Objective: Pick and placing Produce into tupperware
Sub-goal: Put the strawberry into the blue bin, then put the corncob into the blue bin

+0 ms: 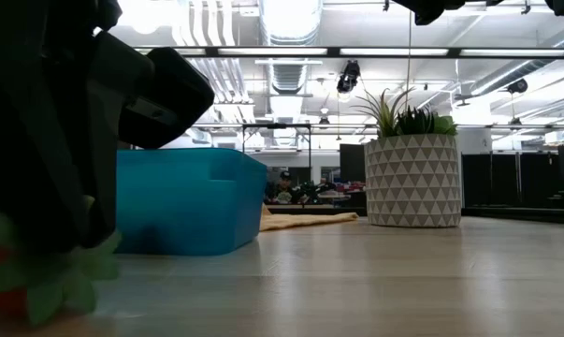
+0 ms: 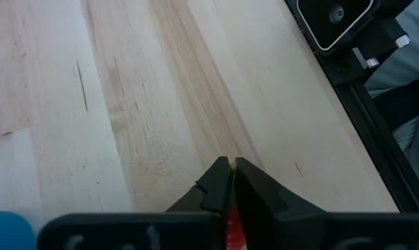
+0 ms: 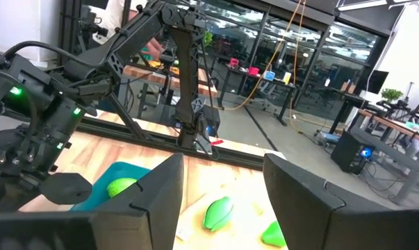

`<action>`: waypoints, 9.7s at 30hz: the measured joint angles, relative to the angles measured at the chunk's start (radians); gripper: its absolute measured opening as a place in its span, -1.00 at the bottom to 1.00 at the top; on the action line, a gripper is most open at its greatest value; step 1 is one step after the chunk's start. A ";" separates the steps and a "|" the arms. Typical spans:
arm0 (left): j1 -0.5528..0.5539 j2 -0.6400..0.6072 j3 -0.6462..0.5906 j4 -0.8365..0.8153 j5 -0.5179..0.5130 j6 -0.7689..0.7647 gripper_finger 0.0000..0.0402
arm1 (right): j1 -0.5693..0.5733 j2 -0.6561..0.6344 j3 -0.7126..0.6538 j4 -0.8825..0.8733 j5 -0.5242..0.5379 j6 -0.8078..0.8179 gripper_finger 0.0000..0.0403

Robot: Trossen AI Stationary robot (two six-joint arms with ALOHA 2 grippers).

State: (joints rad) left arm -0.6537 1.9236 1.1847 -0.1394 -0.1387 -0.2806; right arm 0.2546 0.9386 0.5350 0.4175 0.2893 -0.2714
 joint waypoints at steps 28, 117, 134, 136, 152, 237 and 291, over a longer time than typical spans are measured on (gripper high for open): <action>0.048 -0.202 0.003 -0.001 -0.155 0.173 -1.00 | 0.000 0.000 0.000 0.006 0.000 -0.001 -0.05; 0.275 -0.355 -0.571 0.628 -0.310 0.209 -0.97 | 0.000 0.000 0.000 0.005 0.000 -0.001 -0.05; 0.275 -0.368 -0.571 0.724 -0.324 0.270 -0.52 | 0.000 0.000 0.000 0.005 0.000 -0.001 -0.05; 0.275 -0.382 -0.566 0.760 -0.339 0.313 -0.51 | 0.000 0.000 0.000 0.005 0.000 -0.001 -0.05; 0.398 -0.723 -0.536 0.627 -0.145 0.340 -0.51 | 0.000 0.000 0.000 0.005 0.000 -0.001 -0.05; 0.797 -0.136 0.020 -0.880 -0.037 0.813 0.39 | 0.000 0.000 0.000 -0.024 0.000 -0.009 -0.05; 0.810 -0.095 0.022 -0.860 -0.109 0.800 0.03 | 0.000 0.000 0.000 -0.025 0.000 -0.008 -0.05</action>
State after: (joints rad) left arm 0.1566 1.8284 1.2070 -0.9991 -0.2472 0.5191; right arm 0.2546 0.9383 0.5350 0.3927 0.2896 -0.2798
